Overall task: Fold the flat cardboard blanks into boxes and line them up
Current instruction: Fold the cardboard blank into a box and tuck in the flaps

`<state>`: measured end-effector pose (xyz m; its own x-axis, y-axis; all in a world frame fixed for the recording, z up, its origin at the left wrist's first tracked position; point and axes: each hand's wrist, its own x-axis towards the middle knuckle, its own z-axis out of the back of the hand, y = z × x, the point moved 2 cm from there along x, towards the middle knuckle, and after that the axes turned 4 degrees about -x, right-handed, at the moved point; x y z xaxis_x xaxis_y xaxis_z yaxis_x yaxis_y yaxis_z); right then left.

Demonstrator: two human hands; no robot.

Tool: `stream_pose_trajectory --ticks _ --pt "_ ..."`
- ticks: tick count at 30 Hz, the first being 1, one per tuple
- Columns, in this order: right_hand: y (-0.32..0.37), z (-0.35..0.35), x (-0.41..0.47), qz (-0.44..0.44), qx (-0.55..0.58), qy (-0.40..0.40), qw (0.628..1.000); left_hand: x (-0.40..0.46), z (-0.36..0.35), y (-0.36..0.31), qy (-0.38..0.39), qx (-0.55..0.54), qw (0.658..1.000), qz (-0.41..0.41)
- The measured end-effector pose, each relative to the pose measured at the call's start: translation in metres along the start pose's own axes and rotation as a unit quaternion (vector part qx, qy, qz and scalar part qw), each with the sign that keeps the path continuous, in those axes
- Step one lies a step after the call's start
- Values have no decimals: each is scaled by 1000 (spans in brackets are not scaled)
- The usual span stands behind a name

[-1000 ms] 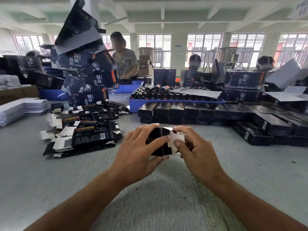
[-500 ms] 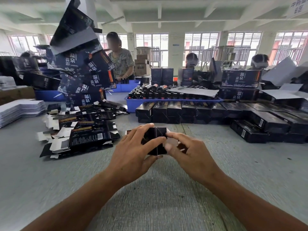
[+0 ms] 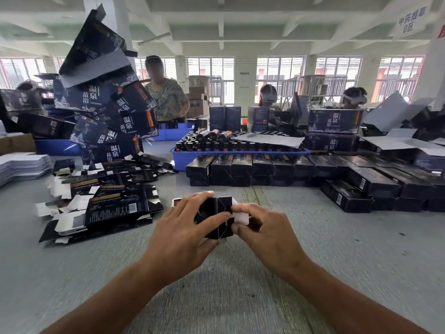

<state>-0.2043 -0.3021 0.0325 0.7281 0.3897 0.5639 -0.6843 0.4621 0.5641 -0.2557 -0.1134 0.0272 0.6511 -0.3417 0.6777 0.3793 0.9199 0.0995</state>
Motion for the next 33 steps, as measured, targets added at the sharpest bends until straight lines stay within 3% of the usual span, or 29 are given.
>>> stream_pose_trajectory --ticks 14,26,33 --pt "1 -2 0 20 -24 -13 999 1 -1 -1 -1 36 999 -15" --pt "-4 -2 0 -44 125 38 990 -1 -2 1 -25 15 1000 8" --pt "-8 -6 2 -69 140 41 987 -1 -4 -3 -54 -36 997 35"
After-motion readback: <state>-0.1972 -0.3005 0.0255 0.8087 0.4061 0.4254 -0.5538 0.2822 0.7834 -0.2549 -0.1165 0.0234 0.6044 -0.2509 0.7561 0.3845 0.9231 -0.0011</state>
